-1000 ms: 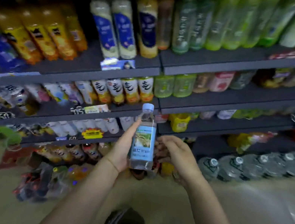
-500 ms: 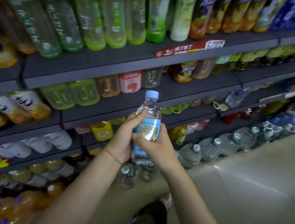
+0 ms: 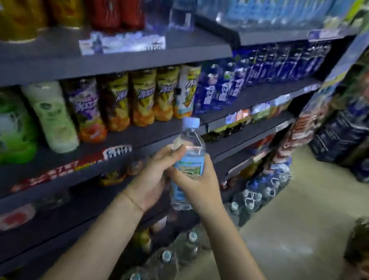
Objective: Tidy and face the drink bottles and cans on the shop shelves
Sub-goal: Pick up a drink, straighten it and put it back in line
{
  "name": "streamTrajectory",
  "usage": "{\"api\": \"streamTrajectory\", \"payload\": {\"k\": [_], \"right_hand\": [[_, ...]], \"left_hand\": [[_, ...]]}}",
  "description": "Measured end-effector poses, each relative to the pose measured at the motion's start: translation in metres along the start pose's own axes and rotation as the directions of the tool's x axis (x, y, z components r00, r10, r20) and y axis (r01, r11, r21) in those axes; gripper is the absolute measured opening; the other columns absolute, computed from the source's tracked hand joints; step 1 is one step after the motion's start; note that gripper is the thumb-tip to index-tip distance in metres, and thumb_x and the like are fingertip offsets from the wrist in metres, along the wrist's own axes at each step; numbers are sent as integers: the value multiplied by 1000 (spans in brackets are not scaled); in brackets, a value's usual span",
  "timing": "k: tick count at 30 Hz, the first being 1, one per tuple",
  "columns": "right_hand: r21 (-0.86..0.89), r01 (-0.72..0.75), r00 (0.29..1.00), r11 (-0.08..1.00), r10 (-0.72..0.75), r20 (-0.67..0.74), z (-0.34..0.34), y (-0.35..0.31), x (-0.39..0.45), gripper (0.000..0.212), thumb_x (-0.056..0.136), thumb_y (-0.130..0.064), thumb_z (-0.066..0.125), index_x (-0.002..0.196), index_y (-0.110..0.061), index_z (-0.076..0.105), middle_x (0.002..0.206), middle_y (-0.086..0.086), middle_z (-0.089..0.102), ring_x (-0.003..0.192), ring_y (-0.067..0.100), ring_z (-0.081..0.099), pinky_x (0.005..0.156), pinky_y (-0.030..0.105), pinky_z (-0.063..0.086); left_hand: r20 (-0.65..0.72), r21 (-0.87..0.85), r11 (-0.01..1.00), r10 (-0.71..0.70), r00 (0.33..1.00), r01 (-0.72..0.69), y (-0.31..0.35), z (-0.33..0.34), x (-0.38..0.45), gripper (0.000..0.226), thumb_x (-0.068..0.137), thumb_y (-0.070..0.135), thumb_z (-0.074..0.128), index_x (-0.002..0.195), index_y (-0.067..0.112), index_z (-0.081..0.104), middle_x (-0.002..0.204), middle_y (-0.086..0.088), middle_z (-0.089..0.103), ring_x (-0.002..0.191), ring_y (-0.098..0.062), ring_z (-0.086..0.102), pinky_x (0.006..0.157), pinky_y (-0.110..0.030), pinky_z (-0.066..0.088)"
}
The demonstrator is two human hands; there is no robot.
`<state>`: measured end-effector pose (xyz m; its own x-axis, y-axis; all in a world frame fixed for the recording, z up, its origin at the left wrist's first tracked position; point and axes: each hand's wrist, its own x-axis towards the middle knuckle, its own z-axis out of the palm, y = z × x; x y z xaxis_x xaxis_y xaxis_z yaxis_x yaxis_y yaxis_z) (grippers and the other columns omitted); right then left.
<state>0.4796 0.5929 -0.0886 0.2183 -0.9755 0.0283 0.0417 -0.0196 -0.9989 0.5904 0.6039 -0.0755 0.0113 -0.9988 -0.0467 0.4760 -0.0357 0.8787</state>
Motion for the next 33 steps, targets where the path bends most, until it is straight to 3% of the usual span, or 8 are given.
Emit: {"api": "streamTrajectory", "payload": {"k": [5, 9, 11, 15, 24, 27, 31, 33], "right_hand": [[-40, 203, 974, 978, -198, 108, -41, -33, 75, 51, 68, -35, 81, 112, -21, 58, 100, 4, 73, 96, 23, 71, 86, 51, 56], [-51, 335, 922, 941, -316, 225, -96, -51, 123, 40, 75, -22, 83, 109, -29, 63, 96, -1, 74, 91, 17, 72, 82, 46, 59], [-76, 390, 889, 918, -353, 293, -129, -57, 148, 38, 73, -31, 84, 107, -33, 66, 95, -2, 73, 93, 19, 71, 80, 44, 59], [-103, 451, 840, 886, -382, 386, -196, -79, 196, 49, 67, -53, 82, 110, -37, 66, 99, -3, 70, 98, 20, 67, 80, 45, 57], [103, 467, 768, 878, -461, 444, -263, -136, 273, 34, 69, -39, 83, 99, -37, 66, 94, -1, 69, 88, 13, 68, 73, 40, 58], [122, 462, 773, 878, -467, 430, -277, -154, 299, 37, 65, -47, 82, 98, -39, 66, 99, -1, 65, 92, 11, 67, 71, 31, 57], [182, 426, 764, 886, -460, 452, -285, -176, 330, 44, 76, -27, 82, 115, -29, 60, 100, -7, 70, 90, 6, 69, 70, 22, 55], [182, 439, 763, 880, -473, 441, -285, -187, 344, 46, 79, -26, 80, 118, -27, 58, 102, -10, 71, 93, 4, 69, 74, 23, 55]], "left_hand": [[-50, 18, 981, 196, 979, -195, 20, 45, 64, 41, 87, 27, 59, 119, 2, 63, 115, -18, 65, 104, -27, 64, 97, -39, 51], [-74, 56, 948, 316, 946, -313, 14, 90, 103, 35, 86, 27, 63, 116, 10, 67, 113, -15, 68, 103, -26, 67, 92, -36, 55], [-113, 110, 930, 363, 925, -351, 8, 122, 122, 44, 82, 30, 66, 121, 9, 64, 114, -14, 68, 103, -26, 67, 88, -34, 57], [-189, 211, 896, 429, 883, -390, 1, 186, 160, 45, 84, 28, 65, 125, 9, 62, 116, -12, 69, 106, -27, 67, 84, -32, 56], [-275, 456, 807, 528, 804, -374, 31, 276, 234, 43, 90, 26, 63, 130, 11, 60, 130, -16, 63, 123, -34, 58, 108, -51, 42], [-289, 482, 798, 534, 795, -361, 44, 294, 260, 45, 92, 37, 59, 131, 13, 61, 129, -9, 66, 122, -27, 61, 107, -46, 44], [-291, 541, 771, 546, 785, -336, 59, 305, 289, 74, 77, 71, 64, 136, 29, 57, 141, 6, 57, 132, -14, 51, 114, -45, 35], [-259, 575, 732, 587, 767, -366, 67, 309, 305, 64, 78, 70, 61, 130, 31, 61, 136, 9, 60, 128, -9, 54, 113, -40, 37]]}}
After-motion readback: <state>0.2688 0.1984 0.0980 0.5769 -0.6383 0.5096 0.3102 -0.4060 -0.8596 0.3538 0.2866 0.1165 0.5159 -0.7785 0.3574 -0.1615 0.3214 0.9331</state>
